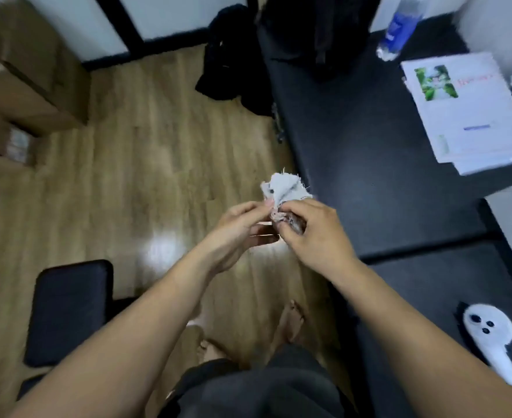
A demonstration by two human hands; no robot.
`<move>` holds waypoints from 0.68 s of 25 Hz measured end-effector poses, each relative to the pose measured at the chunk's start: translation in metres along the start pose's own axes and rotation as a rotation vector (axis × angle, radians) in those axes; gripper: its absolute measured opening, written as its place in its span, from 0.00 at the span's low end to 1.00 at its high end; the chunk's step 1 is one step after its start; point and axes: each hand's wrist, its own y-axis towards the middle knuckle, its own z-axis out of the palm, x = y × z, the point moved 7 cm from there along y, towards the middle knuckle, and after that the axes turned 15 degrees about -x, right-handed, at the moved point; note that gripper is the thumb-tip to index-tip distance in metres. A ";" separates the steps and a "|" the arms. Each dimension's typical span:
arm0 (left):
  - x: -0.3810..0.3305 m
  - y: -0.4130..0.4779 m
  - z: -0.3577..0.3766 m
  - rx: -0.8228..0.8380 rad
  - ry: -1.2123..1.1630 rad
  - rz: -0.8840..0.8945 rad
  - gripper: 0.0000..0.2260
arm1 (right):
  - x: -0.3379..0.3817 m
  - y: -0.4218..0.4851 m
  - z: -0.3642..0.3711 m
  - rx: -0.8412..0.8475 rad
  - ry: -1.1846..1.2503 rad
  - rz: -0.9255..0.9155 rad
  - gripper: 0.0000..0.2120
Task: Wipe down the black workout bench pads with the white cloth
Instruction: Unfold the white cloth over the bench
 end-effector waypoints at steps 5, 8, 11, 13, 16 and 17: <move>0.000 -0.070 -0.193 -0.477 -0.345 0.154 0.07 | 0.145 -0.027 0.137 0.338 0.171 -0.099 0.04; 0.042 -0.126 -0.292 -0.749 -0.396 0.220 0.06 | 0.200 -0.082 0.221 0.507 0.360 0.160 0.06; 0.102 -0.197 -0.383 -1.034 -0.395 0.303 0.04 | 0.249 -0.171 0.307 0.758 0.427 0.360 0.12; 0.148 -0.244 -0.428 -1.185 -0.494 0.283 0.04 | 0.278 -0.231 0.349 0.952 0.386 0.340 0.09; 0.217 -0.296 -0.463 -1.353 -0.729 0.182 0.09 | 0.310 -0.305 0.380 1.188 0.285 0.217 0.08; 0.238 -0.313 -0.469 -1.405 -0.848 0.156 0.10 | 0.319 -0.328 0.388 1.254 0.258 0.170 0.09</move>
